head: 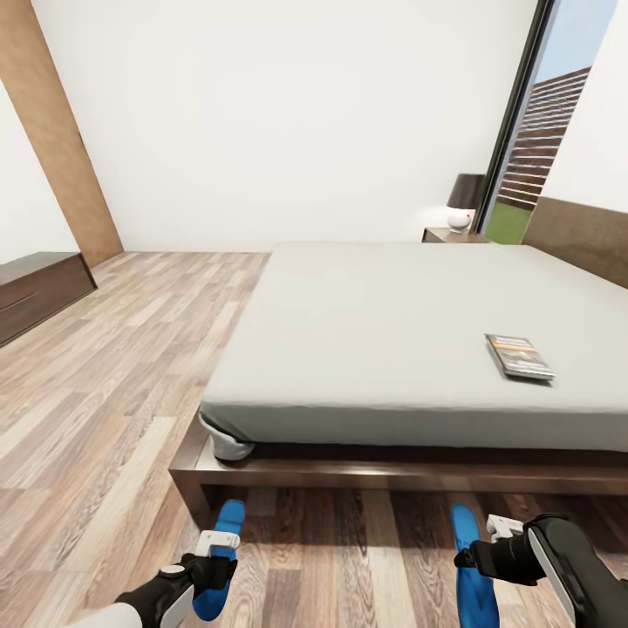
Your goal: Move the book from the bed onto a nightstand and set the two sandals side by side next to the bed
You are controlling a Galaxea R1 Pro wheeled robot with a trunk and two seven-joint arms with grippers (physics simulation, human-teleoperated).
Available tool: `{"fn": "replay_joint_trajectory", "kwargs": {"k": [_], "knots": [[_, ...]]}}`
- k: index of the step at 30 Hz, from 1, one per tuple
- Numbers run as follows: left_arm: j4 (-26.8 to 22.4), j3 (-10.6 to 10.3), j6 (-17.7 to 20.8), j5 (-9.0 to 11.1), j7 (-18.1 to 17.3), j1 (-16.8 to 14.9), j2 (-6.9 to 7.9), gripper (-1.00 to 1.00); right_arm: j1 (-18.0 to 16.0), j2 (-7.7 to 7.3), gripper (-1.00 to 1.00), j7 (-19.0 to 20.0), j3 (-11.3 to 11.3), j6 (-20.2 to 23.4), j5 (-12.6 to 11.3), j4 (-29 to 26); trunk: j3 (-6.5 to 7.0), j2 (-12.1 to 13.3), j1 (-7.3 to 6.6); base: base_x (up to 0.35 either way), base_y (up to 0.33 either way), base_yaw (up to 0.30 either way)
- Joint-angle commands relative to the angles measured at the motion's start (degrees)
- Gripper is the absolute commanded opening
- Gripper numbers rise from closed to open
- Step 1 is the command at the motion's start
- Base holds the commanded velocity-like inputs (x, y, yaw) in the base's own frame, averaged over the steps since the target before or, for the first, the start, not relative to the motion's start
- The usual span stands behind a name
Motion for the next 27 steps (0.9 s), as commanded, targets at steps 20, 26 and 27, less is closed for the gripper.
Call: {"fn": "replay_joint_trajectory", "kwargs": {"k": [20,26,27], "knots": [[-0.02,-0.49,-0.79,0.51,0.07,-0.01,0.10,-1.00,-0.05,-0.18,-1.00,0.39,-0.15,0.25,0.16,-0.05,-0.41,-0.82,0.43,0.012,0.019,0.000],[-0.02,-0.49,-1.01,0.51,0.07,-0.03,0.05,-1.00,-0.04,-0.27,-1.00,0.42,-0.17,0.25,0.16,-0.08,-1.61,-2.07,1.17,0.000,0.000,0.000],[-0.02,-0.49,-1.02,0.51,0.07,-0.03,0.06,-1.00,-0.04,-0.28,-1.00,0.42,-0.19,0.25,0.16,-0.07,-1.83,-2.08,1.19,0.000,0.000,0.000]]}}
